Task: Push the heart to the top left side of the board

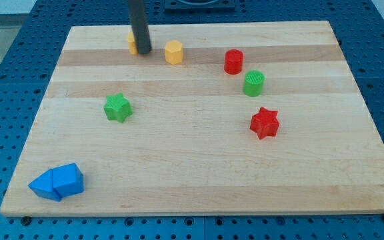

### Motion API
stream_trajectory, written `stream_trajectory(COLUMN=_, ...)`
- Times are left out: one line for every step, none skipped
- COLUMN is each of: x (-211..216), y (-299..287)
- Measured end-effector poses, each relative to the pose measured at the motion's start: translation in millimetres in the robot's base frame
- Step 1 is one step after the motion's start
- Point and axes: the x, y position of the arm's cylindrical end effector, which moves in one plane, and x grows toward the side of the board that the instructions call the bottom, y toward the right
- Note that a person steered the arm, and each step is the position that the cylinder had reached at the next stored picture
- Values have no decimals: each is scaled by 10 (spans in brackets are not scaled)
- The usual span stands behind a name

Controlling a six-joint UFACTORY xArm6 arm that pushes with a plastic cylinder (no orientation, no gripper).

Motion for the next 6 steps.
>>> stream_trajectory(x=-71, y=-131)
stream_trajectory(x=-140, y=-65)
stream_trajectory(x=-220, y=94)
stream_trajectory(x=-303, y=88)
stream_trajectory(x=-312, y=-42)
stream_trajectory(x=-312, y=-252)
